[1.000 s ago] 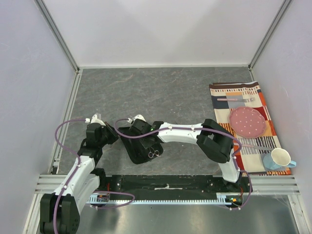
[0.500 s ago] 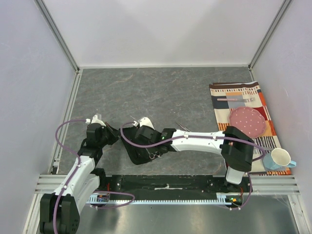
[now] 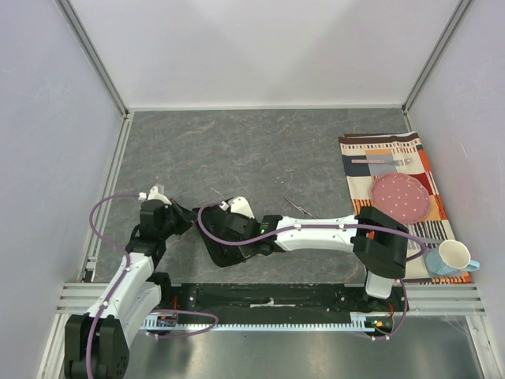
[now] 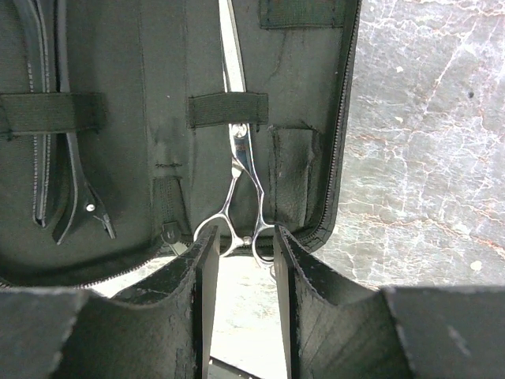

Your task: Sort the hair-cutting tools

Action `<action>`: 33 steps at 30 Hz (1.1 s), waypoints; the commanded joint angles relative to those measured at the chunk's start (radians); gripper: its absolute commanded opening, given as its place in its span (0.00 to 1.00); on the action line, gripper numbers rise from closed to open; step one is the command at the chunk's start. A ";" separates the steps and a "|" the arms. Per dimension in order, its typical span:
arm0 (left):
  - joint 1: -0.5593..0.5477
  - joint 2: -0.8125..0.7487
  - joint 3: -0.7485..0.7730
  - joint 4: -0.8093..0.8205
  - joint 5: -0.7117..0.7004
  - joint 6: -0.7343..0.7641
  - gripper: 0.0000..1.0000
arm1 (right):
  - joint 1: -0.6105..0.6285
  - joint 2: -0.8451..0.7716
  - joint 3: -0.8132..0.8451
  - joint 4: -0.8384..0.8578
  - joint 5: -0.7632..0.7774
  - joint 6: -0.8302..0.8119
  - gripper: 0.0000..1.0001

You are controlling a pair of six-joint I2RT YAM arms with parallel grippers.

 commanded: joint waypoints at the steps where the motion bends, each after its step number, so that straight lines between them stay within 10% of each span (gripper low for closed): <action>1: -0.004 -0.010 0.004 0.003 0.021 -0.001 0.02 | 0.005 0.027 -0.015 0.011 0.027 0.054 0.40; 22: -0.004 -0.007 -0.004 0.018 0.033 -0.006 0.02 | 0.018 0.068 -0.061 0.055 -0.005 0.115 0.38; 33: -0.006 -0.007 -0.004 0.014 0.044 -0.001 0.02 | 0.015 0.134 -0.001 0.063 0.028 0.104 0.19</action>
